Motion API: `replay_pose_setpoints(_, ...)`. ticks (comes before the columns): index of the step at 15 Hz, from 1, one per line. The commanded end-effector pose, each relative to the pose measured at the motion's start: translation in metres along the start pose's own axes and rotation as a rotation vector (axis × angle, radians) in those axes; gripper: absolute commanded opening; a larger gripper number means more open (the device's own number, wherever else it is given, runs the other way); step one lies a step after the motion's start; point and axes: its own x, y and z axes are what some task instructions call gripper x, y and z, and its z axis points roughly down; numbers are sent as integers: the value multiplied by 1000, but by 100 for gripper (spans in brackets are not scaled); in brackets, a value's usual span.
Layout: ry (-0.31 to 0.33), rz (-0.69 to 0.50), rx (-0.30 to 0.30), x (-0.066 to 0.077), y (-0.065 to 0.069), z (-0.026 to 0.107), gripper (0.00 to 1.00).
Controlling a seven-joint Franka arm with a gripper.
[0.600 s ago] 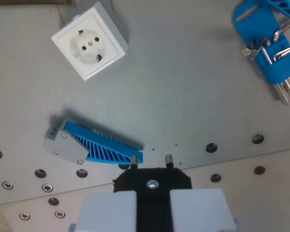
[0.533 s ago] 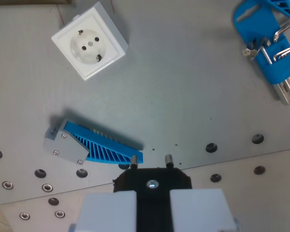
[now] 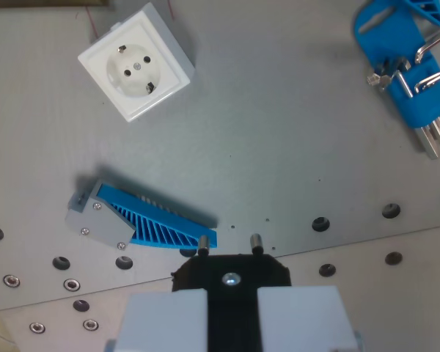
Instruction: Move above the white socket
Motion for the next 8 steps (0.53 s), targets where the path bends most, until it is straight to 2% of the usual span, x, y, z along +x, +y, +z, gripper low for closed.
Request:
replay_pose_setpoints(1,4,-23,2,0,-1,2,0)
replay_pose_setpoints(8,22,-77,10,2,-4,13,0)
